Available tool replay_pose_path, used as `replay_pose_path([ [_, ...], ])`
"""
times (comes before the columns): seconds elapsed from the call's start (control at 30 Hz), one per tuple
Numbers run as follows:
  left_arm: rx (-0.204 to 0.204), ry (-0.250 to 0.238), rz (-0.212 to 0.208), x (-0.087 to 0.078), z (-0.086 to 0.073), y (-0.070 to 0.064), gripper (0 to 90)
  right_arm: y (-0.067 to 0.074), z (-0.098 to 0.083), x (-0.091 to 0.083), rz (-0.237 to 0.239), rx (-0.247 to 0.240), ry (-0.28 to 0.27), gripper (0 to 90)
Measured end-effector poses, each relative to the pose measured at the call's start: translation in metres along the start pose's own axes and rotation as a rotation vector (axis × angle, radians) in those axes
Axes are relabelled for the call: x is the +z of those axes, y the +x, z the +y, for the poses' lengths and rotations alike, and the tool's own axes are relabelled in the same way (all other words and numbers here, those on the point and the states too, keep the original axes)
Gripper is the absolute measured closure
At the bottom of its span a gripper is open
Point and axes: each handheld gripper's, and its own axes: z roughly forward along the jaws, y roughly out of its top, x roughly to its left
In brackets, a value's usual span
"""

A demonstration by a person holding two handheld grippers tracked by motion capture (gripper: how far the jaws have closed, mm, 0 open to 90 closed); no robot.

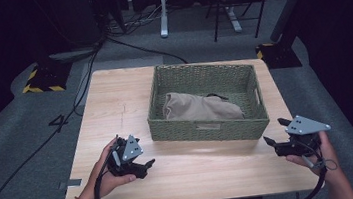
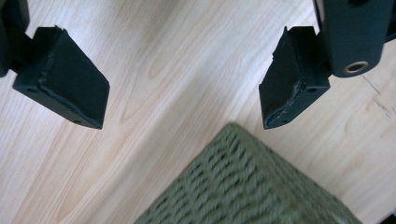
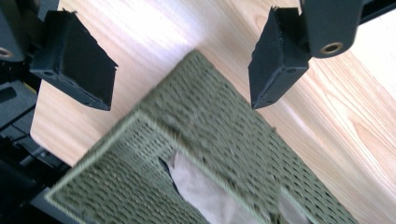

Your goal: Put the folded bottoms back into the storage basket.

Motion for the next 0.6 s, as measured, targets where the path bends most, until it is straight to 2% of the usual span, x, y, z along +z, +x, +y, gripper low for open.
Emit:
replay_pose_path([
  [0.13,-0.007,0.020,-0.008,0.004,-0.009,0.002,17.0,0.000,-0.014,0.005,-0.018,0.012,0.033,23.0],
  [0.23,-0.026,0.039,0.001,0.008,-0.018,0.004,17.1,-0.001,-0.031,0.011,-0.017,0.045,0.059,23.2],
  [0.33,-0.033,0.053,0.009,0.011,-0.024,0.005,17.2,-0.001,-0.039,0.015,-0.031,0.043,0.079,23.2],
  [0.43,-0.055,0.057,0.009,0.013,-0.031,0.007,17.2,-0.002,-0.058,0.024,-0.031,0.058,0.121,23.2],
  [0.47,-0.058,0.059,0.010,0.014,-0.034,0.008,17.2,-0.002,-0.058,0.024,-0.031,0.058,0.121,23.2],
  [0.57,-0.087,0.058,0.001,0.016,-0.041,0.010,17.2,-0.004,-0.071,0.029,-0.032,0.087,0.139,23.2],
  [0.6,-0.097,0.062,0.006,0.017,-0.045,0.011,17.3,-0.005,-0.079,0.031,-0.027,0.112,0.145,23.2],
])
